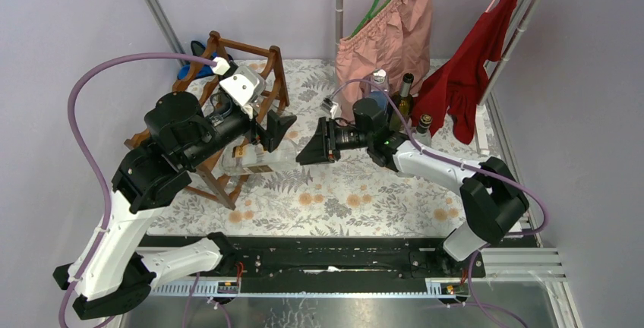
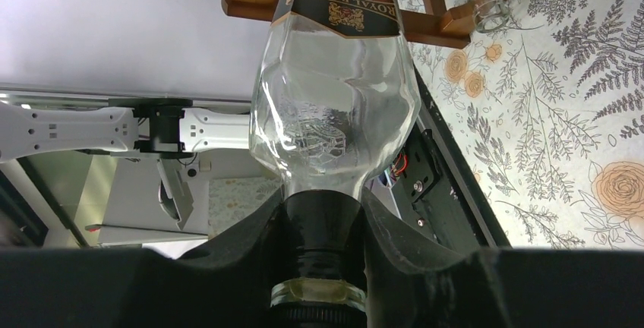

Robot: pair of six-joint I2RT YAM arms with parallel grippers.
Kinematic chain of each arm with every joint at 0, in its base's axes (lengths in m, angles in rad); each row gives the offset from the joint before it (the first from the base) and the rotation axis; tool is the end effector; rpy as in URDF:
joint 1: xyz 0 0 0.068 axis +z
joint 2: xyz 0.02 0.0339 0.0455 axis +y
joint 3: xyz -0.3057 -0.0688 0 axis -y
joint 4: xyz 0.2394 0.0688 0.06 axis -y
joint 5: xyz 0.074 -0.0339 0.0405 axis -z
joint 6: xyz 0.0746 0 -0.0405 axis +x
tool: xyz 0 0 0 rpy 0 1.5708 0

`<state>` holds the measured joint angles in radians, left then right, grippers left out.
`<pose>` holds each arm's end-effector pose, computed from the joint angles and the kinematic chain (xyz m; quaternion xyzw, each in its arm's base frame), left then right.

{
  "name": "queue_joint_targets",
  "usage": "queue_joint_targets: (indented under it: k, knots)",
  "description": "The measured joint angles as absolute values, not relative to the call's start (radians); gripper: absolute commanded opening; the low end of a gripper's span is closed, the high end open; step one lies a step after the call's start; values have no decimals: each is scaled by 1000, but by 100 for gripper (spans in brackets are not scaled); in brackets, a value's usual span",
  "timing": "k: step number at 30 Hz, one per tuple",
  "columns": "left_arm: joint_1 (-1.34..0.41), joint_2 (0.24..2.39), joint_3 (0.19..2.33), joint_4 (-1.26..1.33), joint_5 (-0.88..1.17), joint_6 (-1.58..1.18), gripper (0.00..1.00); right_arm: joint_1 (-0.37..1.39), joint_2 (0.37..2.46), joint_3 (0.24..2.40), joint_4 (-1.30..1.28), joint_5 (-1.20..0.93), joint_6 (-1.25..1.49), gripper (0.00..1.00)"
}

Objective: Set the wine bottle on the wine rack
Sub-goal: Place the wine bottle in the wine rack.

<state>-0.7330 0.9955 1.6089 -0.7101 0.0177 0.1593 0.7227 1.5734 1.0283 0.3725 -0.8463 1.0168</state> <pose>0.1201 -0.1099 0.5425 0.3249 0.6654 -0.1964 0.6428 0.2467 0.2921 0.3252 -0.1591 0.7291 0.6511 0.1383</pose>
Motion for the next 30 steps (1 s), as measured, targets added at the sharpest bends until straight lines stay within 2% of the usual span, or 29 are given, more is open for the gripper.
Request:
queue_joint_targets:
  k: [16,30]
  knots:
    - [-733,995,1608,-709,19,155,97,766,1678,1028,572,-774,1139,0]
    - [-733,970,1604,-704,42,163,97,873,1816,1028,772,-671,1219,0]
